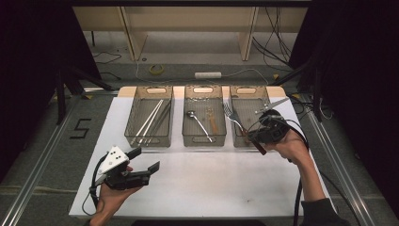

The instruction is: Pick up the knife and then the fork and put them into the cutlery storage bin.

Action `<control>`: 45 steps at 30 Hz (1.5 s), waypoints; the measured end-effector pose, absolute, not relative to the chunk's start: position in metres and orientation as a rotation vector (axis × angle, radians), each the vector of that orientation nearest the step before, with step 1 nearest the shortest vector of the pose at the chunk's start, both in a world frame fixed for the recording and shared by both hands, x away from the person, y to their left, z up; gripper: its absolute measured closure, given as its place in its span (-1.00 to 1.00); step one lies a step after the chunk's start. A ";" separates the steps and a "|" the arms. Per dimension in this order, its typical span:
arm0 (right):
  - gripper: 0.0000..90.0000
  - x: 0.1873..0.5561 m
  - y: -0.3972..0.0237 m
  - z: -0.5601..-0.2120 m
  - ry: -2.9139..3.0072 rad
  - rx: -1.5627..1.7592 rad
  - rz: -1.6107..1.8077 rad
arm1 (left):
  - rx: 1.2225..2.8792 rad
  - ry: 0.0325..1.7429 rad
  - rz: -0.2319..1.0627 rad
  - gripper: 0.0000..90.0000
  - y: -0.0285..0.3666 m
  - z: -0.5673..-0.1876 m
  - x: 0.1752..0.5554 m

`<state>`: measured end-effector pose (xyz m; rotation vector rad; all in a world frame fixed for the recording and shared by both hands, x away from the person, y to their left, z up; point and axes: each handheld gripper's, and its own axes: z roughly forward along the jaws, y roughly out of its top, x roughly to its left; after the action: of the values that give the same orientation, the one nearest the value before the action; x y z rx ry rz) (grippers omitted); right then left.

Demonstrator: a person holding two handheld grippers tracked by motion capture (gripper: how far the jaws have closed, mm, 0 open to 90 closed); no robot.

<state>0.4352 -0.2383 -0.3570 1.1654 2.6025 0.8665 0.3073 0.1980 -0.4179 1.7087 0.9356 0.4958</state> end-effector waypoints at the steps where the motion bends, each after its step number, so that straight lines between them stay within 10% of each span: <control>1: 0.72 0.437 -0.238 -0.356 2.599 1.173 0.870 | 1.707 0.938 0.495 -0.66 0.198 -0.418 0.307; 45: 0.72 0.511 -0.248 -0.354 2.454 1.474 0.917 | 1.704 0.935 0.492 -0.66 0.199 -0.418 0.308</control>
<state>0.5109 -0.2482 -0.3539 1.4742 2.4536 0.9169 0.3076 0.1990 -0.4181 1.7039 0.9346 0.4922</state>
